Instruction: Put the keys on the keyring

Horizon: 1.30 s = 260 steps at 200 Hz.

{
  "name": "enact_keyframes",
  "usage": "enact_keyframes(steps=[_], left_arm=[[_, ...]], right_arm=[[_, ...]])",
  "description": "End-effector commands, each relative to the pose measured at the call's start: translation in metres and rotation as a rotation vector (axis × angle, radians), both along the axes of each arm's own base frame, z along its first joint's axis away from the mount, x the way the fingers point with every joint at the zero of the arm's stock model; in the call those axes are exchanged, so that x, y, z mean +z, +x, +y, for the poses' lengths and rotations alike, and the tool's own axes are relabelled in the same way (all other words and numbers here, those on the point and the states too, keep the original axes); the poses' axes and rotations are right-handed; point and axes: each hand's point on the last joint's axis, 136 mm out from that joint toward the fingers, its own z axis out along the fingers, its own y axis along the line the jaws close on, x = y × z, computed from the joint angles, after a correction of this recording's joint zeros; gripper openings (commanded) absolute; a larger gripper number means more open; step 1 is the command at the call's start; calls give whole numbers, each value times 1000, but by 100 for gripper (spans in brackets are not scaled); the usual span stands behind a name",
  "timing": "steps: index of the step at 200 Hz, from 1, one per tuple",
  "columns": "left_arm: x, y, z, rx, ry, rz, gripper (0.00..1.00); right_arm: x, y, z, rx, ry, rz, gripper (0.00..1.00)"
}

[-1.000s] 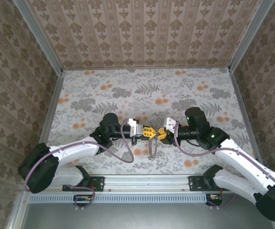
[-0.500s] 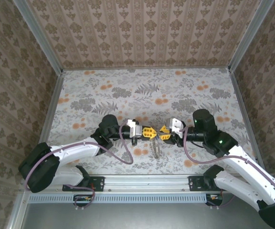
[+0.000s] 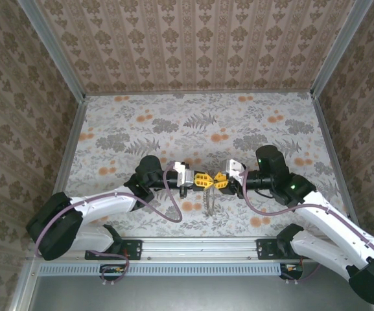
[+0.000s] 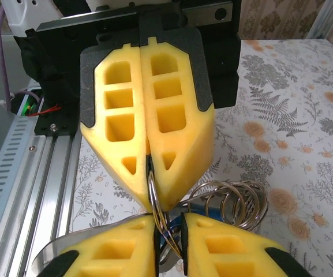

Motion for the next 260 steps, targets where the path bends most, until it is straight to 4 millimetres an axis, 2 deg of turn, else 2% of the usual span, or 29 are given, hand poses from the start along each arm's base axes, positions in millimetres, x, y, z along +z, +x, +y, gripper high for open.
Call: enact_keyframes(steps=[1,64,79,103,125,145,156,191,219,260], left_arm=[[22,-7,-4,-44,-62,-29,0],[13,2,-3,3,-22,25,0],[10,4,0,23,-1,35,0],[4,11,5,79,67,59,12],[-11,15,13,133,187,61,20],[-23,17,18,162,274,61,21],[-26,18,19,167,293,71,21],[-14,20,16,172,275,102,27],[-15,22,15,178,293,106,31],[-20,22,7,147,318,120,32]], right_arm=[[24,-1,6,44,63,-63,19],[26,-4,5,58,55,-82,0],[25,-4,3,58,38,-91,0],[20,-1,-2,32,-16,-91,0],[7,9,-11,-29,-123,-55,0],[-4,11,-15,-40,-196,-15,0],[-3,13,-14,-43,-197,-19,0],[-8,20,-14,-66,-248,-16,0],[-13,19,-13,-53,-297,-24,0],[-20,19,-10,-45,-375,9,0]])
